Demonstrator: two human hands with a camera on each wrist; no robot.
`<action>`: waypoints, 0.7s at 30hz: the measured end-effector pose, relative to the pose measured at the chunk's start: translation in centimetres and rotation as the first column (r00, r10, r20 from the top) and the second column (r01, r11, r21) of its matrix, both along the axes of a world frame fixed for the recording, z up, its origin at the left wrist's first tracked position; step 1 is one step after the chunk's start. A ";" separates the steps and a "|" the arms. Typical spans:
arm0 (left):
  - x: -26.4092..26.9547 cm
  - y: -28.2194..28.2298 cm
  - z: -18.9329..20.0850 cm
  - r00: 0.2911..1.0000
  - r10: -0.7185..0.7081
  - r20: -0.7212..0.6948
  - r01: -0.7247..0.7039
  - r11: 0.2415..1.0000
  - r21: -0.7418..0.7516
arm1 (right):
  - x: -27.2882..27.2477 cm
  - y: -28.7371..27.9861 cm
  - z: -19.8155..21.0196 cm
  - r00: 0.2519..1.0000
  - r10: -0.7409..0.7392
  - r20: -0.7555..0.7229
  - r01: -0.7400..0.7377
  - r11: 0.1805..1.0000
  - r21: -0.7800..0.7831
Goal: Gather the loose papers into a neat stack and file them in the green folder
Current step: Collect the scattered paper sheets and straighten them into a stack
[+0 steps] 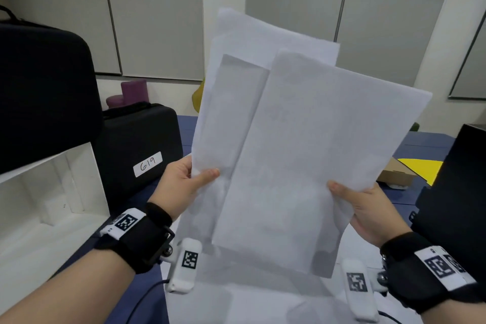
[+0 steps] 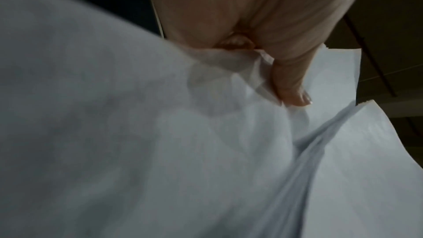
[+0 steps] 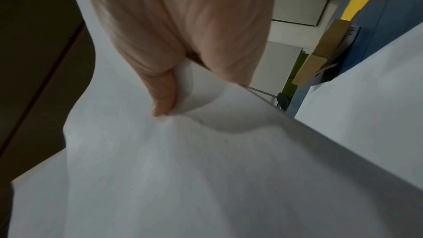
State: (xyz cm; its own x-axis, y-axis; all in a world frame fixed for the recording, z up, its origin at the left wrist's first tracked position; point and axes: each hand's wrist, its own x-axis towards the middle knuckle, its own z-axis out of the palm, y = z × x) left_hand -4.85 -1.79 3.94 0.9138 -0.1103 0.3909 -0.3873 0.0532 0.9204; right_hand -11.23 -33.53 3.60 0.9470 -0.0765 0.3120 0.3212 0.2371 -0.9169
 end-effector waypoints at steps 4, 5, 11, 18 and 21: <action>-0.2 -1.1 -0.9 0.998 -0.047 -0.051 0.048 0.999 0.013 | -0.2 0.5 0.6 1.000 0.008 -0.029 -0.008 1.000 -0.015; -0.3 -1.3 -1.1 0.996 -0.060 -0.063 0.062 0.998 0.033 | -0.2 0.5 0.6 1.000 -0.004 -0.030 0.003 0.999 -0.035; -0.6 -1.0 -1.4 0.981 -0.170 -0.096 0.181 0.976 0.121 | -0.9 0.4 0.1 0.997 -0.079 -0.011 0.076 0.979 -0.188; -0.8 -1.9 0.7 0.979 -0.204 -0.021 0.204 0.979 -0.006 | -1.4 2.0 0.7 0.979 -0.204 -0.012 0.193 0.943 -0.272; -0.9 -2.6 1.1 0.985 -0.170 -0.019 0.170 0.985 -0.028 | -0.9 2.9 0.8 0.955 -0.290 0.059 0.295 0.929 -0.222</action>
